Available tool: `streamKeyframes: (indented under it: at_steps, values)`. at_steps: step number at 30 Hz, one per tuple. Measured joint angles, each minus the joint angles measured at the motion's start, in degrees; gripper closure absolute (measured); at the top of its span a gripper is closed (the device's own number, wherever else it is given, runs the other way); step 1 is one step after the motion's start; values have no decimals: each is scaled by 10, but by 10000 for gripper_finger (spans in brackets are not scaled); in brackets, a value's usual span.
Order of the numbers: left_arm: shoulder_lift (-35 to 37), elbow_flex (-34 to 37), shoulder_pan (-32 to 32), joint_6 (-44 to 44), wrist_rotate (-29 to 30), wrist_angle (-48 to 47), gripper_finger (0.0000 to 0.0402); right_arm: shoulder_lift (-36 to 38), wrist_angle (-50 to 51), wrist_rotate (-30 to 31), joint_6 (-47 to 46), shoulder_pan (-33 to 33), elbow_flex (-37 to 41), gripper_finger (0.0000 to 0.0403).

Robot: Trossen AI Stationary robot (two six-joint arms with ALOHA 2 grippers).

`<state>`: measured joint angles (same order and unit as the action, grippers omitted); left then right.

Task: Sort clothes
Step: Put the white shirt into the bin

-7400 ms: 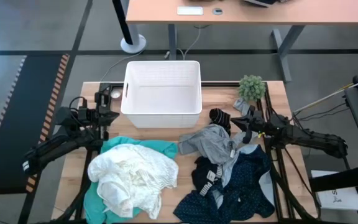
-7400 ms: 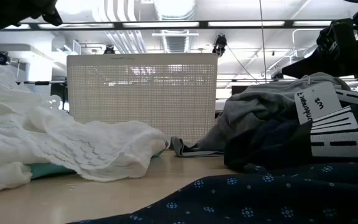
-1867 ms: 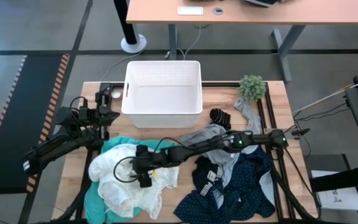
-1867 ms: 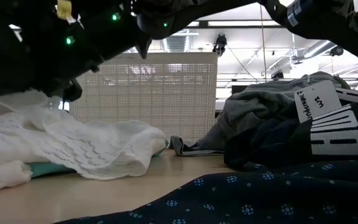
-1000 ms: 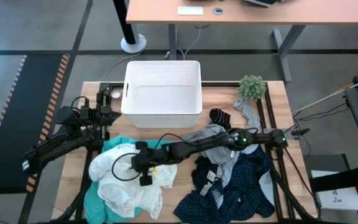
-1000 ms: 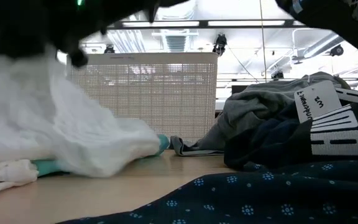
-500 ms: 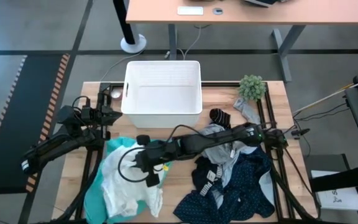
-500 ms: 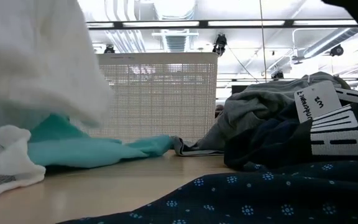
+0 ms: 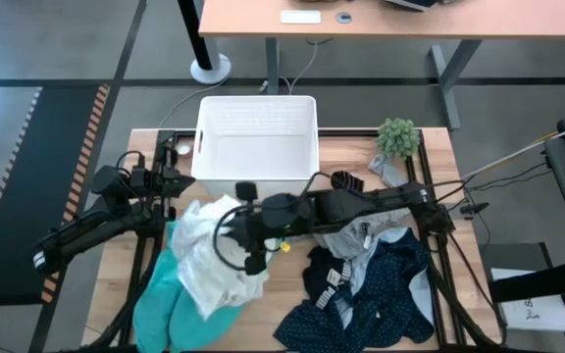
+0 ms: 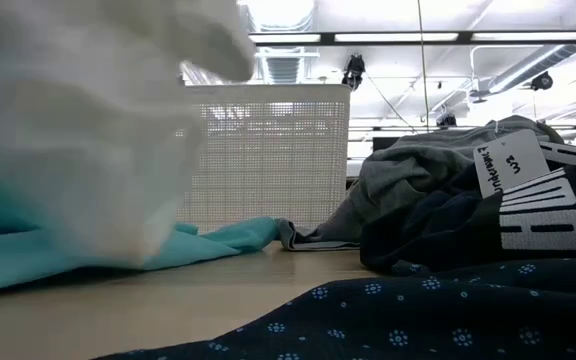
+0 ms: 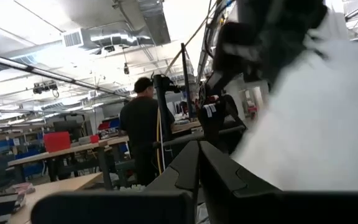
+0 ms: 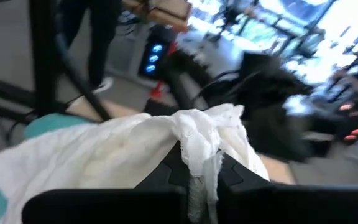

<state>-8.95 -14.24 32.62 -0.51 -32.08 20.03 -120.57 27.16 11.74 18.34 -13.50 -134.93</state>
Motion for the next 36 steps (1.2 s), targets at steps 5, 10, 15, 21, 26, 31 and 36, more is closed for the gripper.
streamKeyframes:
  at_steps: [5,10,15,21,26,31,36]
  values:
    - [-4,0,0,0,0,-1,402,44,-14,50,34,0,0,403]
    - [-5,0,0,0,0,0,402,85,-46,66,76,3,0,403]
    - [-7,0,0,0,0,0,402,124,-100,105,129,10,0,403]
    - [-10,0,0,0,0,1,402,150,-133,182,185,44,-1,403]
    - [-12,0,0,0,0,1,402,164,-142,204,179,99,-1,403]
    - [-15,0,0,0,0,2,402,163,-139,204,162,156,-1,403]
    - [-19,0,0,0,0,1,402,154,-135,194,139,196,-1,403]
